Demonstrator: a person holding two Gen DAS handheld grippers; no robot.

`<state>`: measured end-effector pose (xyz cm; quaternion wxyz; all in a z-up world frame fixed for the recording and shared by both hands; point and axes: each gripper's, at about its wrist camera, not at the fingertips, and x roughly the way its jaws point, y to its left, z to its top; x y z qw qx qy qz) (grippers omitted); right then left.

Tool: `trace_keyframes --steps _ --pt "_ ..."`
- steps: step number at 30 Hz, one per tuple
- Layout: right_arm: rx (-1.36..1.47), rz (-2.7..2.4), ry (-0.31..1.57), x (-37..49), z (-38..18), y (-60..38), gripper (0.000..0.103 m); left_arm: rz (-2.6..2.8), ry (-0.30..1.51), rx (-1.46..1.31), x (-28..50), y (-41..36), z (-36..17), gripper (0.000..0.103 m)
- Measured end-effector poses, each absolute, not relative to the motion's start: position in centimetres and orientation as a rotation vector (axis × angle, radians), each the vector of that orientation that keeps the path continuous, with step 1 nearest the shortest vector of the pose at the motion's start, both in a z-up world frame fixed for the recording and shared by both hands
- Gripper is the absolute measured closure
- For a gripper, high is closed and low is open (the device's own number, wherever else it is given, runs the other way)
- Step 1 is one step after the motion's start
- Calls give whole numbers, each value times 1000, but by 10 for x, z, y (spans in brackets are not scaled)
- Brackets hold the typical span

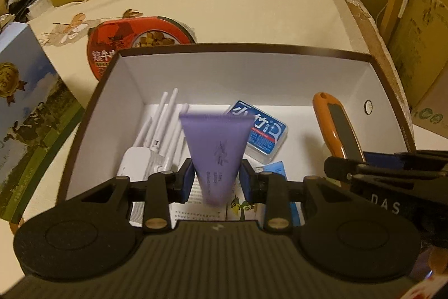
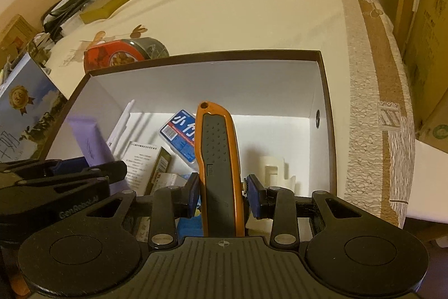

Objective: Organize rigid objects
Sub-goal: 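Lower the tube and knife into the brown box and open both grippers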

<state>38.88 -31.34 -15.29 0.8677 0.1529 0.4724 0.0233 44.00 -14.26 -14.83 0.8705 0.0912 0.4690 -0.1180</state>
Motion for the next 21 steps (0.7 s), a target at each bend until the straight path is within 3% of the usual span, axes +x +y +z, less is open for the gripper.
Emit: trace_keyframes --steps 3,15,21 --pt "325 48 989 390 -154 -314 71 -253 991 161 442 -140 -151 64" --pt "390 71 946 389 -149 -320 70 -244 969 168 436 -123 -143 56" --pt "401 79 926 389 -138 -320 68 -269 927 144 432 -118 -129 46"
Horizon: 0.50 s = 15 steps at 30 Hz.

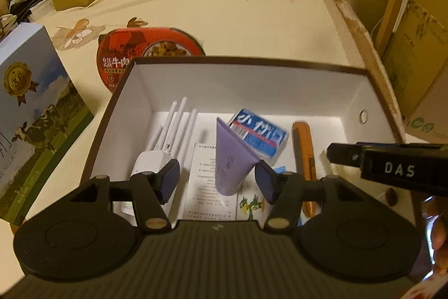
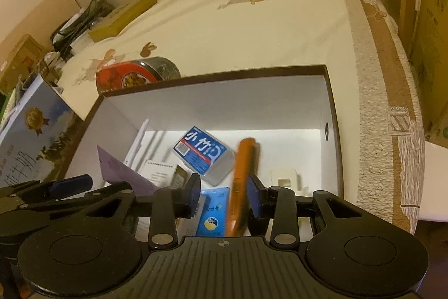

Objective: Organize rigid objects
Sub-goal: 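Lower the tube and knife into the brown box and open both grippers, then withdraw both grippers up and away from the brown box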

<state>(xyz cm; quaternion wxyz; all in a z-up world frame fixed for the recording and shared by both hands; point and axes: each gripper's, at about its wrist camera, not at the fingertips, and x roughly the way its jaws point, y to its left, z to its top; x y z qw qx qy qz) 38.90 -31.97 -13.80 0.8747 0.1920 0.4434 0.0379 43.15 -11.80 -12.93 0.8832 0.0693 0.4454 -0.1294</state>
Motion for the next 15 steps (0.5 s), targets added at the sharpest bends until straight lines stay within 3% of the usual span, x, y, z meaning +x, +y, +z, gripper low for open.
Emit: trace_keyframes --steps 6,15 --pt "381 82 920 380 -136 -317 54 -296 891 151 426 -118 -117 42" --pt "364 92 917 361 -134 -314 46 -325 906 144 407 -110 -114 42"
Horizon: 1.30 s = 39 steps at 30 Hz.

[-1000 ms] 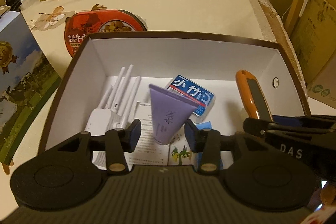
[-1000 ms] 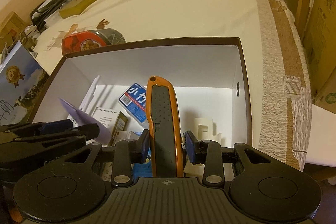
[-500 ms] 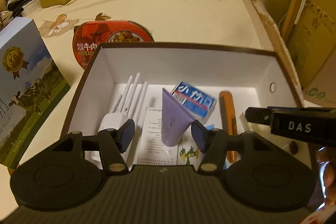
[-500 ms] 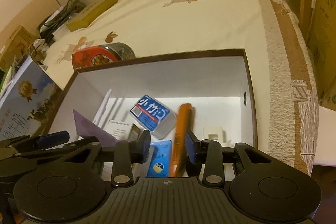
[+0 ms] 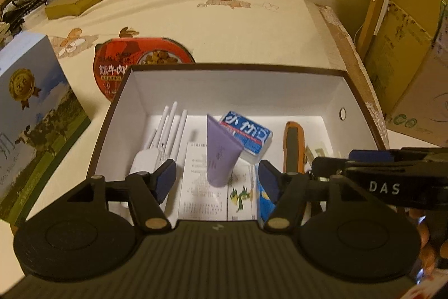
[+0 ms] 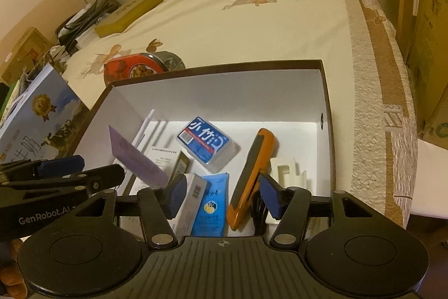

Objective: Organize rigid objects
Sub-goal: 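Withdraw both grippers up and away from the brown box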

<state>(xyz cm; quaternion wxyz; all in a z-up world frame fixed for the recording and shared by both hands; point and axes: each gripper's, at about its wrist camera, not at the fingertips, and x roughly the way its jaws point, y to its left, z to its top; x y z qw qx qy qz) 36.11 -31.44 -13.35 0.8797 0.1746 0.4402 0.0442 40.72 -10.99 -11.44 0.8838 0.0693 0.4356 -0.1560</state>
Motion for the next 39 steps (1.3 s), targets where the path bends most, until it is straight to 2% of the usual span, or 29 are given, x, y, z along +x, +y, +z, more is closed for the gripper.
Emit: trace_keyframes --steps 19,22,31,39 --pt "366 92 844 282 -81 -307 36 -318 909 110 345 -85 -69 41" --pt "349 93 830 269 -69 -303 36 -316 896 137 328 -84 -58 35" --pt "301 131 822 227 -40 -281 35 -275 878 95 269 -62 -30 28" --pt "306 171 878 196 -33 -264 35 -180 899 52 223 -33 -15 28"
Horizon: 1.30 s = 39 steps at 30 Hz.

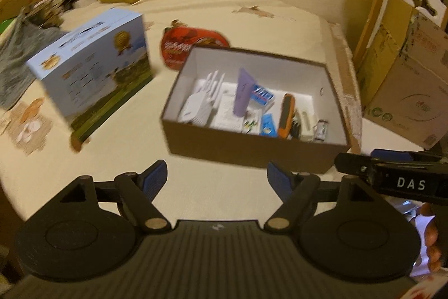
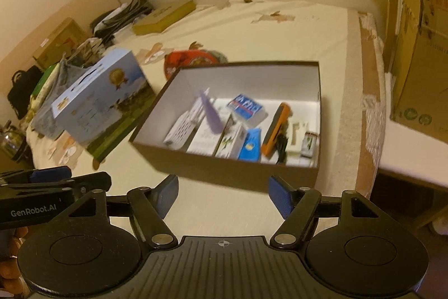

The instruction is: Organize rigid objects

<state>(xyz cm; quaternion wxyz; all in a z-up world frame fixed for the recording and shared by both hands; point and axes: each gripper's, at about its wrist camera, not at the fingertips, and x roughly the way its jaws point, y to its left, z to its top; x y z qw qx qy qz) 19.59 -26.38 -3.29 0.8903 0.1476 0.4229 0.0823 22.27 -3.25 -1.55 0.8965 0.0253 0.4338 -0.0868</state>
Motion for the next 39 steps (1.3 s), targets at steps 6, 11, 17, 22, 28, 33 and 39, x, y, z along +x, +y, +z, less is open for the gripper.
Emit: trace_keyframes --steps 6,11,17,22,28,33,39 --pt "294 188 899 168 -31 -253 35 -100 907 78 185 -18 -8 28" --pt "290 207 911 142 -27 -245 35 -80 910 51 152 -10 -3 28" --pt "246 223 920 117 -22 -234 35 -71 911 61 119 -7 2 28" --pt "214 246 937 97 -23 -229 35 -62 917 61 95 -5 3 28" --pt "189 251 964 78 -28 -224 35 -47 930 63 74 -2 1 28" --pt "171 263 986 66 -31 -219 35 -44 938 60 63 -1 -4 28" --pt "150 279 989 56 -32 -212 35 -41 952 54 51 2 -9 28"
